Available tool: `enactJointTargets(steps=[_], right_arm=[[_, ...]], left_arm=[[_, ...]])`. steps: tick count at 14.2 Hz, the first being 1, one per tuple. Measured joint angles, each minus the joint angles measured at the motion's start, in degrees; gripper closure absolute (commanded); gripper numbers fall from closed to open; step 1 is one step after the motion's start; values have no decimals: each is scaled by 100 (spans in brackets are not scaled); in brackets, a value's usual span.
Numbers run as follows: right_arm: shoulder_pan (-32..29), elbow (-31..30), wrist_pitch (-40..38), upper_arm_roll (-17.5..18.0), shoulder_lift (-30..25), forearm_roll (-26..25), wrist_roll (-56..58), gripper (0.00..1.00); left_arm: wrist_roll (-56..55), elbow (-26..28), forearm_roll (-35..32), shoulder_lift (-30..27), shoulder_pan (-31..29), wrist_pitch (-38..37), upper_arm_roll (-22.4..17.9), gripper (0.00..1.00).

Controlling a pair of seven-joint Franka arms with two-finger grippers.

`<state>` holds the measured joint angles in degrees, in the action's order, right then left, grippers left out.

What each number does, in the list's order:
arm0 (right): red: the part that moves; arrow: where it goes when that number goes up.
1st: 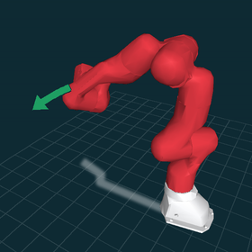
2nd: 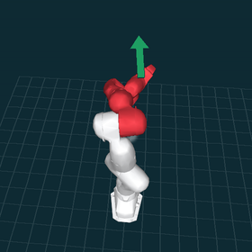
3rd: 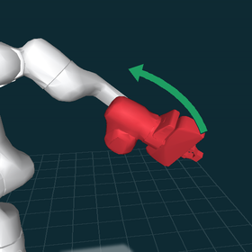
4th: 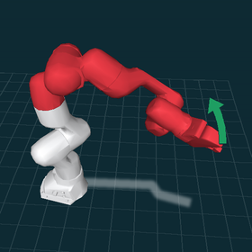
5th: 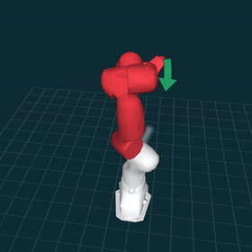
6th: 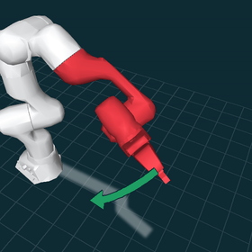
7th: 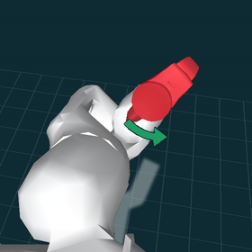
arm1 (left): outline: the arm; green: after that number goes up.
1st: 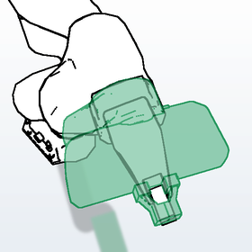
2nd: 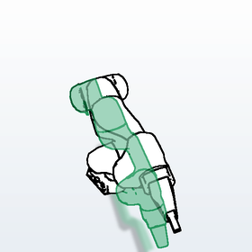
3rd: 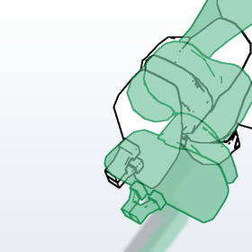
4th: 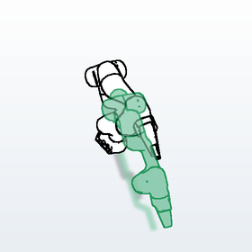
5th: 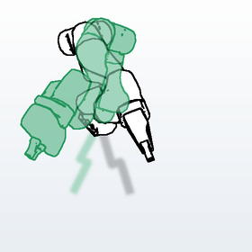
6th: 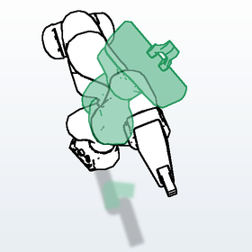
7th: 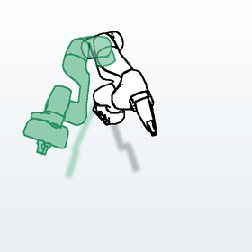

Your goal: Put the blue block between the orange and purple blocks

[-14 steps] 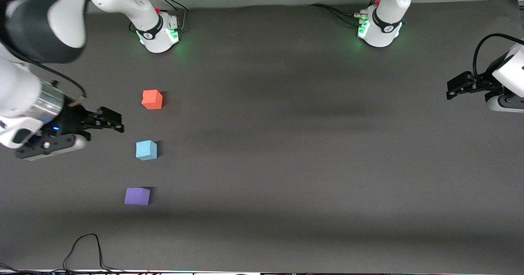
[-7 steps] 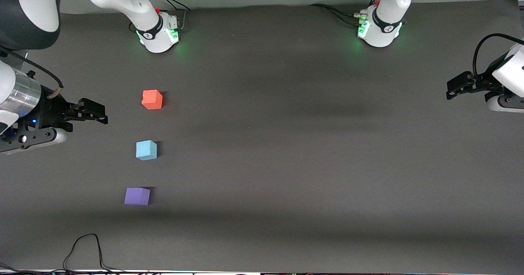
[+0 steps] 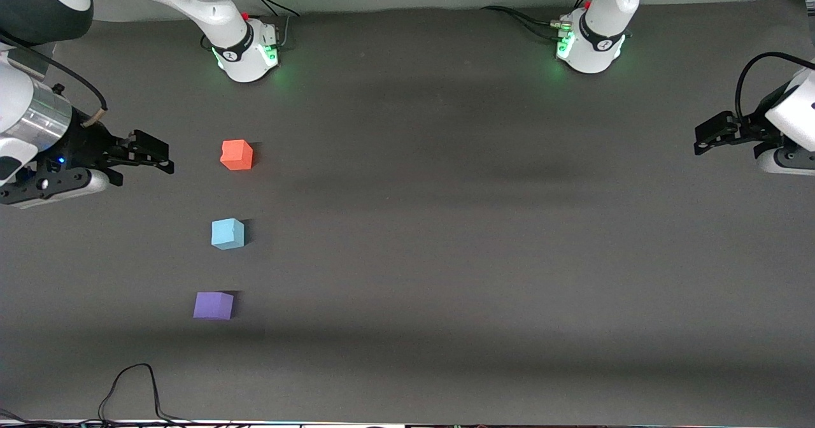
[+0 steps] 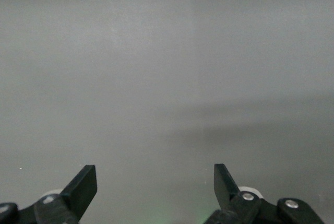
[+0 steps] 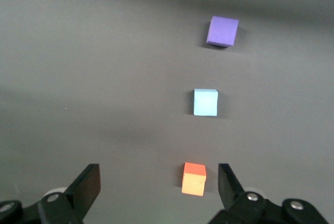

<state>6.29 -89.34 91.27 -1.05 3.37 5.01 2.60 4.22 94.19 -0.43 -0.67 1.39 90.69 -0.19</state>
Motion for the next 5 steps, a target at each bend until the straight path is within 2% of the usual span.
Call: enactJointTargets(steps=[5], right_arm=[[-113, -223, 61, -95, -126, 0, -167, 0]], left_arm=[[-1, 0, 0, 0, 0, 0, 0, 0]])
